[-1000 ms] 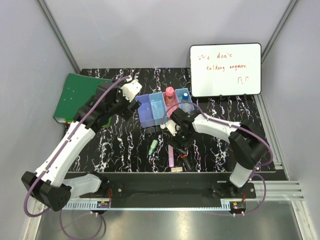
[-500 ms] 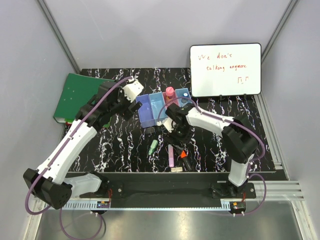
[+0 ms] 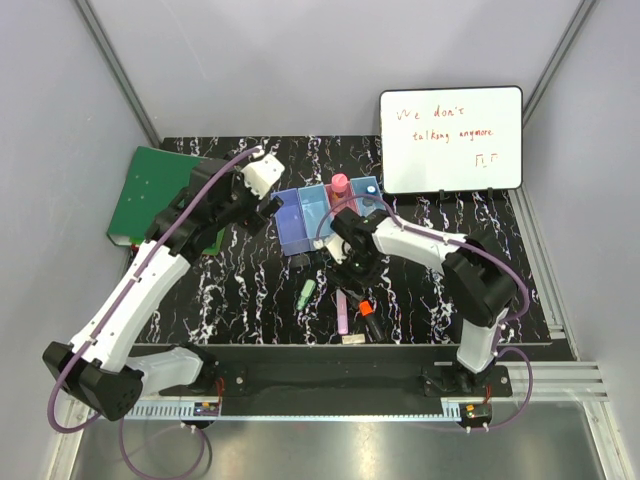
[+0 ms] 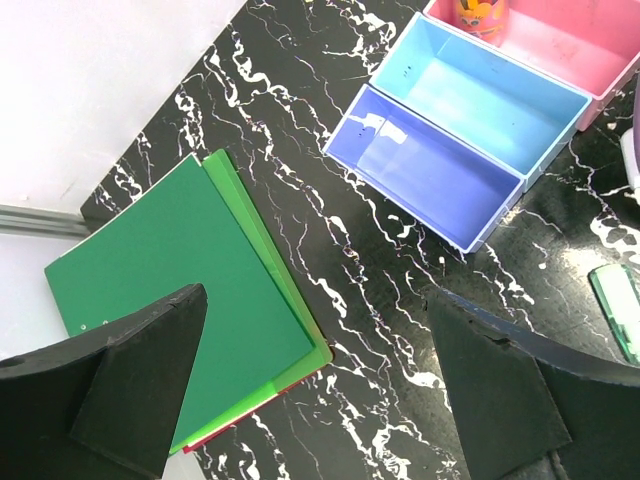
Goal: Sort the stationery into containers
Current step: Pick up the pen from the center of the board.
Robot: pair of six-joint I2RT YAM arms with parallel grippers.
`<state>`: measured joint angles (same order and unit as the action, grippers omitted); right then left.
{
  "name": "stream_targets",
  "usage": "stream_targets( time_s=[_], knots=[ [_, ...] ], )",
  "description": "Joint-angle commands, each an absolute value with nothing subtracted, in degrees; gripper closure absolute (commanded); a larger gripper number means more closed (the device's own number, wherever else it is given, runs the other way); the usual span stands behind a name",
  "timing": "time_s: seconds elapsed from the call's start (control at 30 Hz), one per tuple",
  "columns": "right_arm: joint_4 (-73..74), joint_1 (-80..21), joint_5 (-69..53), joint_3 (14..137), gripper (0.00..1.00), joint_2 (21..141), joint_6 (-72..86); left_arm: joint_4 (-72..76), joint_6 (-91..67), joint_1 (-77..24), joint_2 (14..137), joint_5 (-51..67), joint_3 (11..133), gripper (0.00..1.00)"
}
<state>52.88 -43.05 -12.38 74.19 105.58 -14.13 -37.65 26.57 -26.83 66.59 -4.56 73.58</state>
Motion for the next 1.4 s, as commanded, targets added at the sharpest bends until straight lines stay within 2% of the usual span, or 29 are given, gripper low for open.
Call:
stream_targets(
  time_s=[0.0,0.27,0.6,0.8,1.37],
  knots=[
    [44.3,-42.7,-8.8,71.2,0.18,103.7,-10.9,-35.5,25.1,-26.6,65.5,-4.0,76.0,0.01],
    [40.2,-42.6,-7.6,70.6,0.16,108.2,-7.9,-35.2,25.8,-26.6,66.8,-3.3,76.6,0.01],
    [38.6,-43.6,-3.8,62.4,0.20,99.0,-7.6,-35.1,26.7,-26.6,66.2,-3.9,75.8,0.01],
    [38.1,-44.4,-4.6,61.5,0.22,99.7,-9.1,-35.3,27.3,-26.6,67.0,-4.2,76.8,0.01],
    [47.3,-47.4,-4.8,60.4,0.28,94.6,-14.6,-34.7,29.5,-26.6,69.0,-5.2,77.1,0.01]
  ],
)
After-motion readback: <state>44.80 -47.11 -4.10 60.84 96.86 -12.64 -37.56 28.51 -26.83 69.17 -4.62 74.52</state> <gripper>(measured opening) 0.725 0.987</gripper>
